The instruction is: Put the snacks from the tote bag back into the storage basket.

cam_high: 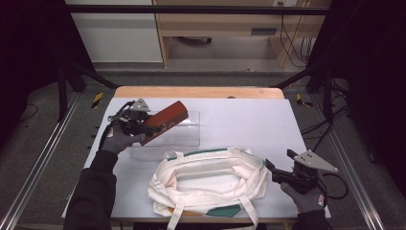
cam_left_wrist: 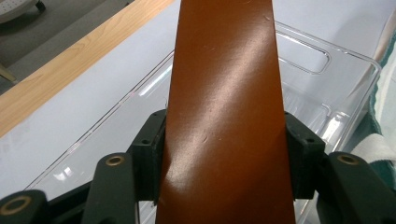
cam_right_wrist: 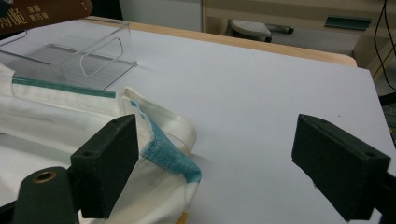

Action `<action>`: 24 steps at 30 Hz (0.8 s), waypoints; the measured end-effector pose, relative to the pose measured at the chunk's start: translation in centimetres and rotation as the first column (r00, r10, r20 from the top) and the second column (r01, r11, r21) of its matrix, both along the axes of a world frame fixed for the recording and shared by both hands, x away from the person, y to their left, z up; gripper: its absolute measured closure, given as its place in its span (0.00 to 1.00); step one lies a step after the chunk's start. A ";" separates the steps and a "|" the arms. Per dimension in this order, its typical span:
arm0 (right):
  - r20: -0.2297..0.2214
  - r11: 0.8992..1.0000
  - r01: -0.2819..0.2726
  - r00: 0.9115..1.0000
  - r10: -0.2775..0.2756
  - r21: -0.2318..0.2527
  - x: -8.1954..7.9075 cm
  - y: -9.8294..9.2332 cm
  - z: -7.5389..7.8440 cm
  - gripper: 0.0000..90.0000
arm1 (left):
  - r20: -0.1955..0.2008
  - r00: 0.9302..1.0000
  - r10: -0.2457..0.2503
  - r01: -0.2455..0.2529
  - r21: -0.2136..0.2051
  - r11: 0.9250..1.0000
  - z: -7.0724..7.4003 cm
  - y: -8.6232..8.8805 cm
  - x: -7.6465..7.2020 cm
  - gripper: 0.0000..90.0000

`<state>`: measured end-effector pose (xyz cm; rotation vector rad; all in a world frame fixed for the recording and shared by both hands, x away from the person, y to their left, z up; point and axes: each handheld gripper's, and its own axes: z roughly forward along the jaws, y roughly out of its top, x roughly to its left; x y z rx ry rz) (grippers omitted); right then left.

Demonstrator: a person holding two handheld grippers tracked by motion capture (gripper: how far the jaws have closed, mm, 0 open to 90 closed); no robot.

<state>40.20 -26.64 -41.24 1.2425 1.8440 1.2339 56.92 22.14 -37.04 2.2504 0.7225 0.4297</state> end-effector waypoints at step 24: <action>-0.007 1.000 -0.008 1.000 0.008 -0.003 0.0 0.1 -0.1 0.17 | -0.066 0.998 0.008 -0.007 0.021 1.000 -3.1 -1.2 0.9 0.47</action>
